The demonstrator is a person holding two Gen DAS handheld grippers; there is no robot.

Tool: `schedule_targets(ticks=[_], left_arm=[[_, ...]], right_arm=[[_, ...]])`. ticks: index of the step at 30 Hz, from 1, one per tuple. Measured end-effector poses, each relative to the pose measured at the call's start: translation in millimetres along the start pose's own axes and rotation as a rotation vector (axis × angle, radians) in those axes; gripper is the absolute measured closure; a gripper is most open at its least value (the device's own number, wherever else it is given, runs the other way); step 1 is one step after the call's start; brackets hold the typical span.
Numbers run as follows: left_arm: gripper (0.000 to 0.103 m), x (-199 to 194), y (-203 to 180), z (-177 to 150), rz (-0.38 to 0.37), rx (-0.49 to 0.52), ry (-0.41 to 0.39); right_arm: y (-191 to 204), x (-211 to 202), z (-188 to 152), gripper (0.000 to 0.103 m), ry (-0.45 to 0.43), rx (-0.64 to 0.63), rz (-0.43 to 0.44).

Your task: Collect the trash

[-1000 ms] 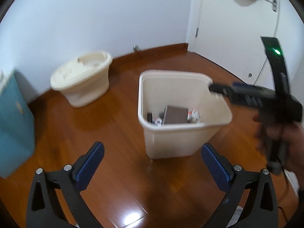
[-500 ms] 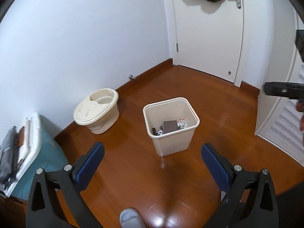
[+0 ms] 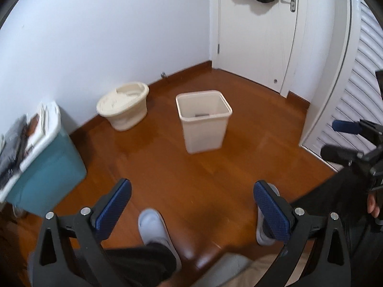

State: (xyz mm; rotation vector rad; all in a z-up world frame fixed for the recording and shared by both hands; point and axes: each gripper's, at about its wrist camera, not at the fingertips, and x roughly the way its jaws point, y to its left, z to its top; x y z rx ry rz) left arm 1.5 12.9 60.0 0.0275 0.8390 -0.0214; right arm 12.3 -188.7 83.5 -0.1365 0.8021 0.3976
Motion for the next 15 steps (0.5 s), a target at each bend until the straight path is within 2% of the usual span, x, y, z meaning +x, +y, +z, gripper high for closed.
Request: schedule_targets(ticks=[3, 9, 15], left_arm=[[0.0, 0.0, 3.3, -16.2, -0.008, -0.009, 0.01], [0.0, 2.2, 9.1, -19.4, -0.022, -0.047, 0.006], [0.0, 6.8, 0.5, -18.6, -0.004, -0.016, 0.0]], right_arm=[[13.7, 3.4, -15.8, 0.0, 0.024, -0.026, -0.013], [23.8, 16.3, -24.5, 0.0, 0.043, -0.081, -0.045], [19.3, 19.7, -26.3, 0.0, 0.042, -0.034, -0.051]])
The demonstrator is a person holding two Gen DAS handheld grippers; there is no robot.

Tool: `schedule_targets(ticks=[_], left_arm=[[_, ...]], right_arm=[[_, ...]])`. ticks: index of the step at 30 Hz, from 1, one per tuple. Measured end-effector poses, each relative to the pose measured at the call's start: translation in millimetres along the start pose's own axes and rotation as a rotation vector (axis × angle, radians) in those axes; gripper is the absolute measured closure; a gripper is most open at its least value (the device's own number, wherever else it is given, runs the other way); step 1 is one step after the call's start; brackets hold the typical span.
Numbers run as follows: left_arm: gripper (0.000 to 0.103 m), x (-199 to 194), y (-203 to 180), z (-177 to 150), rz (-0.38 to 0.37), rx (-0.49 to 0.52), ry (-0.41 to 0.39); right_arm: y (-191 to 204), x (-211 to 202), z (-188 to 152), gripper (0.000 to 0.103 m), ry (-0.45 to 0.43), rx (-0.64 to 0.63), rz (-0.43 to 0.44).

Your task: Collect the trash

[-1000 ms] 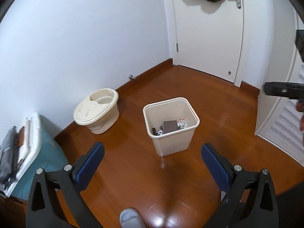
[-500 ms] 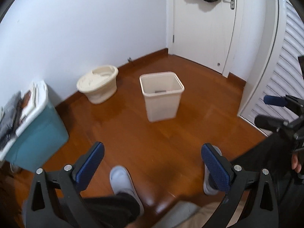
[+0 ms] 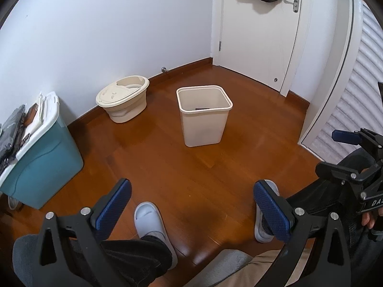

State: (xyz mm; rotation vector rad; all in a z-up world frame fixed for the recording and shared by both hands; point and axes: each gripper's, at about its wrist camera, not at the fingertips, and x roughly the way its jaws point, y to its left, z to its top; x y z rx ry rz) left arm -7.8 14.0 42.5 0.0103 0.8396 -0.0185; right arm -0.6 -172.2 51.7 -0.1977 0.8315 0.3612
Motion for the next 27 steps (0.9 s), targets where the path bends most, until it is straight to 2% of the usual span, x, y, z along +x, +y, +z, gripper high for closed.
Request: schedule_targets(ticks=[5, 27], left_arm=[[0.0, 4.7, -3.0, -0.1, 0.01, 0.014, 0.006], [0.0, 7.6, -1.8, -0.5, 0.029, 0.014, 0.006]], right_arm=[[-5.7, 6.0, 0.0, 0.0, -0.001, 0.054, 0.008], [-0.8, 15.0, -0.8, 0.0, 0.017, 0.035, 0.013]])
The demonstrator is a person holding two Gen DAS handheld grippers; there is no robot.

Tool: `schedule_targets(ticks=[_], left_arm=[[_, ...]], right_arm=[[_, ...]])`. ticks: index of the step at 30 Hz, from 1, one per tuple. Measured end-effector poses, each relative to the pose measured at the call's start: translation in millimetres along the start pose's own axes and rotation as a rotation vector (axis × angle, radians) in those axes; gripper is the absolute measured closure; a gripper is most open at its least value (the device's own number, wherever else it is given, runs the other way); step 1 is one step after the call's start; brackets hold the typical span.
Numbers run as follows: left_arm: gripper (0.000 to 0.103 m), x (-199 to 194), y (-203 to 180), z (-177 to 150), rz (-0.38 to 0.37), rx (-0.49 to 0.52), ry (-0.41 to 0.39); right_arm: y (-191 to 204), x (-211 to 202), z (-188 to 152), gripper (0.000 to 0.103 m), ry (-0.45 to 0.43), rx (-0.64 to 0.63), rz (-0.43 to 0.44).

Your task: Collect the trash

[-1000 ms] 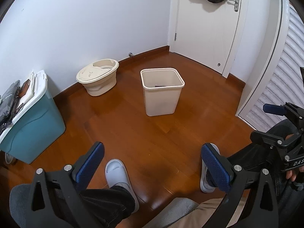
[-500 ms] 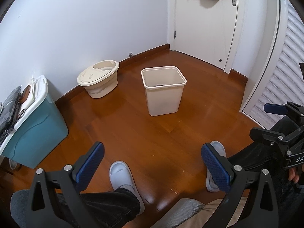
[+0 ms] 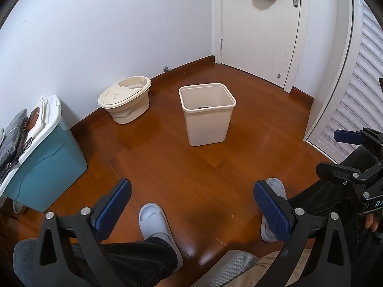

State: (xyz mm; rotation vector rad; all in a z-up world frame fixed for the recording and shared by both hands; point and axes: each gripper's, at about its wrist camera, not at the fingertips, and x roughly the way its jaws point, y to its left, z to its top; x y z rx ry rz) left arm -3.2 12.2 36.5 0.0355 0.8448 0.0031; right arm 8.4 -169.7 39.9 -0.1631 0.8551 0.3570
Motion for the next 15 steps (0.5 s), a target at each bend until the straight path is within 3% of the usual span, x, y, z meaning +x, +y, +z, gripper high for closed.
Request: schedule_targets(ticks=[15], left_arm=[[0.0, -0.6, 1.2, 0.9, -0.004, 0.0, -0.006]], right_arm=[[1.8, -0.2, -0.6, 0.0, 0.01, -0.029, -0.006]])
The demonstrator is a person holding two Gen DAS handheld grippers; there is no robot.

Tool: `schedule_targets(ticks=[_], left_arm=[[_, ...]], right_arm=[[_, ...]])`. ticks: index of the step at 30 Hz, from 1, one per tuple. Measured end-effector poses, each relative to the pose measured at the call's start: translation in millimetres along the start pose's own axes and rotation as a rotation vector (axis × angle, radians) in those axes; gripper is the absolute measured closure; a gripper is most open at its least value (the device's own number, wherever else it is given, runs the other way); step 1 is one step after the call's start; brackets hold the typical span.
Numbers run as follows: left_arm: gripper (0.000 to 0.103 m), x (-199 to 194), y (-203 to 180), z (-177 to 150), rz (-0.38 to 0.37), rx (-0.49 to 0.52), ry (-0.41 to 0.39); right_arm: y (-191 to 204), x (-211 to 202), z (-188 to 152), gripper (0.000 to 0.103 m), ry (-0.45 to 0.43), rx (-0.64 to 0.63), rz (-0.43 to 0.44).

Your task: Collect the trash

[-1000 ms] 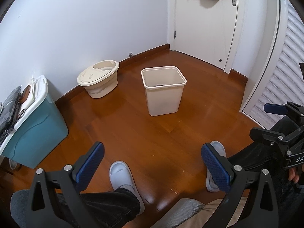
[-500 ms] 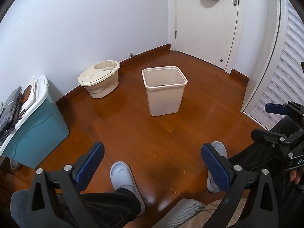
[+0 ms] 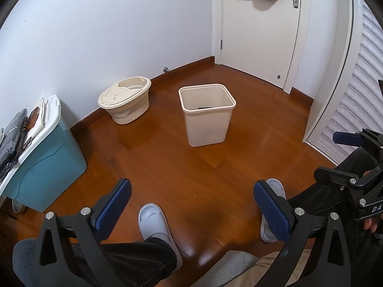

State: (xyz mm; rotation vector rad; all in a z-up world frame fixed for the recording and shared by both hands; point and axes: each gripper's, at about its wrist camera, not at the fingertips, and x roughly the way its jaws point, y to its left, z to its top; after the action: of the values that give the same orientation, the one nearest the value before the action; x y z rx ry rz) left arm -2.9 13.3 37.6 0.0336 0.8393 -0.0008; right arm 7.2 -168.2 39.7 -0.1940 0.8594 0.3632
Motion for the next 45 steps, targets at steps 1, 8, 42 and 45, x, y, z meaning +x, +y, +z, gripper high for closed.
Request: schedule_targets(ticks=[1, 8, 42, 45], left_arm=[[0.0, 0.0, 0.0, 0.4, -0.001, 0.001, -0.001], [0.0, -1.3, -0.9, -0.1, 0.007, 0.003, -0.005], [0.0, 3.0, 6.9, 3.4, -0.019, -0.009, -0.005], [0.0, 3.5, 6.8, 4.3, -0.023, -0.01, -0.003]], right_arm=[[0.4, -0.2, -0.3, 0.0, 0.0, -0.003, 0.001], [1.0, 0.8, -2.2, 0.0, 0.012, -0.019, -0.001], [-0.1, 4.5, -3.0, 0.0, 0.022, -0.035, -0.004], [0.8, 4.6, -3.0, 0.0, 0.023, -0.033, -0.004]])
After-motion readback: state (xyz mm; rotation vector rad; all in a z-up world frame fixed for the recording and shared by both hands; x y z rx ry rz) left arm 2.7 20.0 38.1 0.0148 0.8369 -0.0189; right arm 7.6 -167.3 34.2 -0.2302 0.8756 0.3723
